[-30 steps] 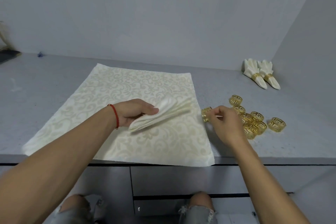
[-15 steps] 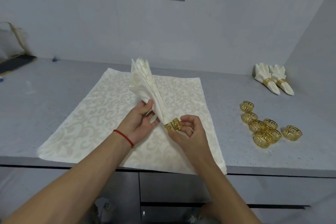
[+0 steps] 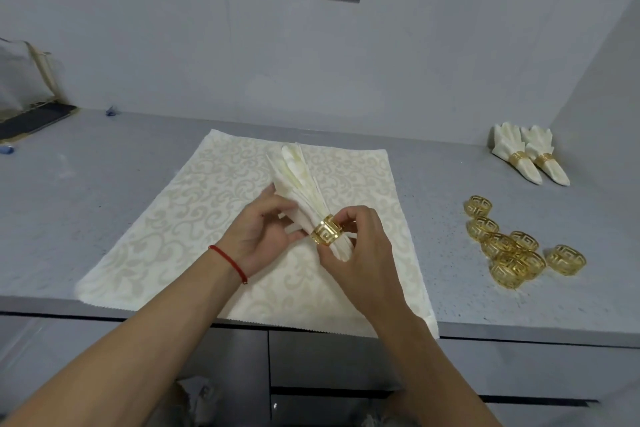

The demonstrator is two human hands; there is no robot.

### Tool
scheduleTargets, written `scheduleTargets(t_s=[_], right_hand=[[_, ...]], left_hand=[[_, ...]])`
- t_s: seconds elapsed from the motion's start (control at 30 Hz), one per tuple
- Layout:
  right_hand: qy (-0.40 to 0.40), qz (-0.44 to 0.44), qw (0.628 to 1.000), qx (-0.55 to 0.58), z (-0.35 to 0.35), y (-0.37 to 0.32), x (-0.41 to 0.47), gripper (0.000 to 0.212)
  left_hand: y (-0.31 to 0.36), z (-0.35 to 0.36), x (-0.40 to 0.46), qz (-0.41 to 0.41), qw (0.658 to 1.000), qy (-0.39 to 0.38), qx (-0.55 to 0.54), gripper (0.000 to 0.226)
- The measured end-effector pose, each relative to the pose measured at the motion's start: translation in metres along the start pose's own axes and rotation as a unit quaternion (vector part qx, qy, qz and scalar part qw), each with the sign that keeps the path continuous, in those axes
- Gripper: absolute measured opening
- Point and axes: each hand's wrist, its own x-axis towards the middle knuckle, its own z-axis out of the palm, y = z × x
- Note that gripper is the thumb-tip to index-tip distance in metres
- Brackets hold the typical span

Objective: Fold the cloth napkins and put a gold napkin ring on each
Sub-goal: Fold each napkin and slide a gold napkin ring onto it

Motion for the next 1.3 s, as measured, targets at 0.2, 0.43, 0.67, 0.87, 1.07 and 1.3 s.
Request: scheduleTargets(t_s=[0.2, 0.43, 0.67, 0.87, 1.07, 1.3], right_hand=[[-0.007, -0.015, 0.999, -0.038, 0.001, 0.001, -0.007, 0.04], [-0.019, 0.008, 0.996, -0.084, 0.004, 0.004, -0.005, 0.044], [-0.044, 0.092, 0.985, -0.141, 0.006, 0.014, -0.008, 0.055], [-0.013, 0.157, 0.987, -0.01, -0.007, 0.024, 0.02, 0.025], [-0.049, 0.229, 0.963, 0.13, -0.004, 0.041, 0.039, 0.025], [-0.086, 0.265, 0.959, 0.047, -0.02, 0.049, 0.035, 0.026]], left_hand=[[-0.007, 0.015, 0.006, 0.018, 0.991, 0.098, 0.089, 0.039], [-0.018, 0.022, 0.012, -0.054, 0.989, 0.051, 0.125, 0.036], [-0.036, 0.012, 0.011, 0.086, 0.879, 0.222, 0.413, 0.026], [-0.042, 0.012, 0.009, 0.105, 0.879, 0.191, 0.423, 0.007], [-0.038, 0.017, 0.012, 0.111, 0.879, 0.19, 0.423, 0.014], [-0.036, 0.003, 0.011, 0.047, 0.922, 0.2, 0.329, 0.021]])
